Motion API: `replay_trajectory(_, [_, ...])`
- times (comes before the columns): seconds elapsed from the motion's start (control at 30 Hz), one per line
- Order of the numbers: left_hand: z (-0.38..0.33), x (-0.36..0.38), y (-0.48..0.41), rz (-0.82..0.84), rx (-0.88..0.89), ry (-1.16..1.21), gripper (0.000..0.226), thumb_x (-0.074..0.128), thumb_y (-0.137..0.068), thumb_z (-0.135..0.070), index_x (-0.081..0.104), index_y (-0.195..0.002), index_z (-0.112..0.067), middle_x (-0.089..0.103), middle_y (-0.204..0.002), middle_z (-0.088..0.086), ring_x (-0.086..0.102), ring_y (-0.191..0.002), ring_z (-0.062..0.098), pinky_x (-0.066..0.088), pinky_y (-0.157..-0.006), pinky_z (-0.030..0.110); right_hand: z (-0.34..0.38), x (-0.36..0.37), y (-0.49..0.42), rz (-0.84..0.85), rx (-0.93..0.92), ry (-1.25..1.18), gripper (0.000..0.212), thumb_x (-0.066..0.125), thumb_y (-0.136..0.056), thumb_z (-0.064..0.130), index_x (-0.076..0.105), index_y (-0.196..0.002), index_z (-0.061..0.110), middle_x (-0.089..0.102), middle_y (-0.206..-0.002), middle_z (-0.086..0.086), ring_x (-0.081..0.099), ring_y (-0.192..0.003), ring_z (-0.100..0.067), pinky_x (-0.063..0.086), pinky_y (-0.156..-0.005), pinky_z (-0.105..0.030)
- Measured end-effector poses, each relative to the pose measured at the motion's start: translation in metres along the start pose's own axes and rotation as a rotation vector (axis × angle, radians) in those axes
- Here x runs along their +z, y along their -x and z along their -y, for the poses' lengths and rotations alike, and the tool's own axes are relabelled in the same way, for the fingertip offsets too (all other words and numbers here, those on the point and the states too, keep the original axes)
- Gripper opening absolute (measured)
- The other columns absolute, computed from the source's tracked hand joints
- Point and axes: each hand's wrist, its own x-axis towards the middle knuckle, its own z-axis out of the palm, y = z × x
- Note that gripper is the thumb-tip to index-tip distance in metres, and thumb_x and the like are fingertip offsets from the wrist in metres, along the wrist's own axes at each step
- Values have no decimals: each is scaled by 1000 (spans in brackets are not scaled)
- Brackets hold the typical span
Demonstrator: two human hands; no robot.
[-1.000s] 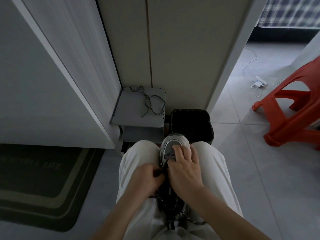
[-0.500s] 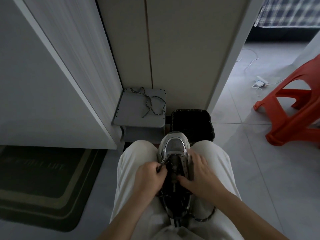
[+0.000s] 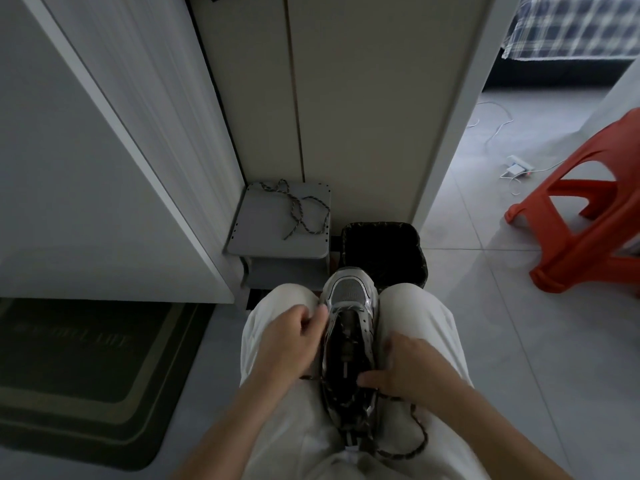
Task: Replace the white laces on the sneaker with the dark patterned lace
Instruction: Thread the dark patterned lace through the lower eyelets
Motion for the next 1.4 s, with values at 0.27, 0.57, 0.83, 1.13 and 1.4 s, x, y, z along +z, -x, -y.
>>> replay_trajectory(0.27, [-69,-37,15,193,-69,908,33,36,-95,-13,35,-61,-18,36,-56,-3,23,-42,9,14,-40,19,-1,-38,26,-66,-50,161,35,57,-78,60,49,-71,27,54,-71,12,52,-66,-8,35,-54,-23])
replay_trajectory(0.57, [-89,-76,27,112,88,1207,21,48,-85,-31,47,-74,-13,32,-47,-6,23,-36,5,13,-39,15,-9,19,46,-356,-333,275,43,76,-60,60,53,-49,25,51,-56,10,55,-50,-11,38,-52,-22])
replay_trajectory(0.83, [-83,-89,36,59,113,1199,23,46,-84,-34,48,-69,-15,27,-43,-8,17,-34,4,11,-39,11,-5,31,51,-522,-403,231,43,61,-74,62,51,-53,26,50,-55,10,51,-47,-11,38,-52,-23])
replay_trajectory(1.13, [-75,-69,34,17,17,1054,25,36,-97,-12,47,-75,-12,39,-51,-2,29,-42,10,21,-39,20,20,26,59,-260,-324,-117,27,50,-90,42,50,-73,21,54,-73,8,57,-71,-10,40,-63,-24])
replay_trajectory(1.4, [-81,-21,61,214,64,963,23,45,-94,-20,53,-109,-5,72,-106,4,67,-103,19,54,-83,33,56,-45,71,-463,-443,-741,29,49,-90,31,54,-61,28,53,-52,20,48,-46,1,33,-47,-5])
